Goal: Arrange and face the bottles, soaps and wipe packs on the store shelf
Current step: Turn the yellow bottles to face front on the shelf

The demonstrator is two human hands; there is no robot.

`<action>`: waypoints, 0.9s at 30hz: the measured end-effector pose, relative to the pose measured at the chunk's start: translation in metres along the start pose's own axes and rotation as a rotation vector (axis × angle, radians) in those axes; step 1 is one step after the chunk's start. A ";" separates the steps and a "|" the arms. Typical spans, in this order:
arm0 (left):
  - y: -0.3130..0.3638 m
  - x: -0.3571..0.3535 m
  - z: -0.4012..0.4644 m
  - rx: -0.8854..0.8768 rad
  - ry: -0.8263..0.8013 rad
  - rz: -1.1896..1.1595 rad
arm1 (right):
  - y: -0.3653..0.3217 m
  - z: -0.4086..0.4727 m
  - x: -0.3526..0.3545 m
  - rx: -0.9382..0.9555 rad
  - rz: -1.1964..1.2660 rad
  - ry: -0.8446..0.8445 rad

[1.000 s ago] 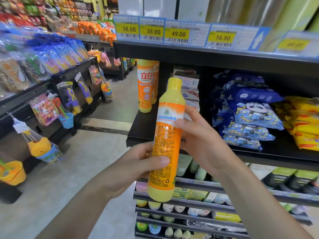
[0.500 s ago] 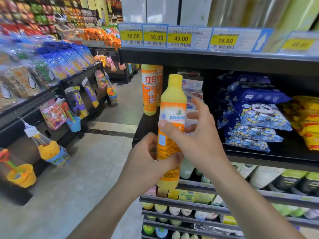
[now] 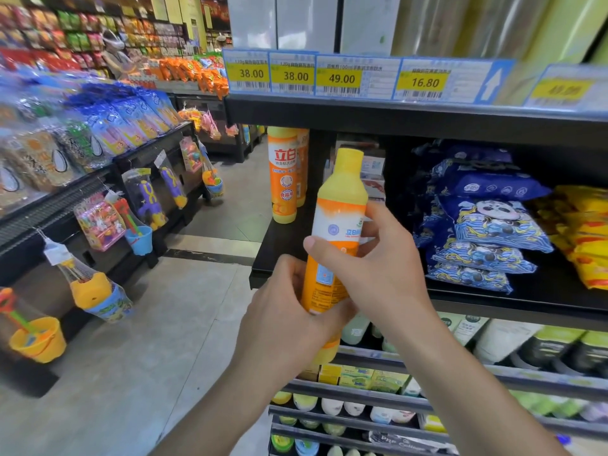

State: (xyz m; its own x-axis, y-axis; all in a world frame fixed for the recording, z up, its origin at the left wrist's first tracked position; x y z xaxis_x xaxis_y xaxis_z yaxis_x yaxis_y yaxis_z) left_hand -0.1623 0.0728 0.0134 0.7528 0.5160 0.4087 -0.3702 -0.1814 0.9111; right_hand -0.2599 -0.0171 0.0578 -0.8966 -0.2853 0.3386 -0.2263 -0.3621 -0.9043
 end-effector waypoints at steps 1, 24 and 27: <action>0.001 0.000 0.000 0.006 -0.043 -0.028 | 0.001 0.000 0.001 -0.014 0.012 -0.011; -0.007 0.023 0.013 0.011 -0.633 -0.352 | 0.020 -0.001 0.025 -0.089 0.620 -0.435; -0.007 0.019 0.011 -0.019 -0.567 -0.338 | 0.022 -0.001 0.029 -0.069 0.603 -0.489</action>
State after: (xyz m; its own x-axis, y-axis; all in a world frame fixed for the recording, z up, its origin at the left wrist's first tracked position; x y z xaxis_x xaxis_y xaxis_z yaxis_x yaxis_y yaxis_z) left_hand -0.1390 0.0749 0.0155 0.9973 0.0197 0.0702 -0.0687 -0.0689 0.9952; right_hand -0.2914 -0.0320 0.0476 -0.6062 -0.7800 -0.1554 0.2101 0.0314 -0.9772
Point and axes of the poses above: each hand's wrist, its own z-axis towards the middle knuckle, its own x-axis out of the back of the hand, y = z × x, the point moved 2 cm from there along z, towards the middle knuckle, and after that the axes turned 1 degree about -z, right-handed, at the moved point
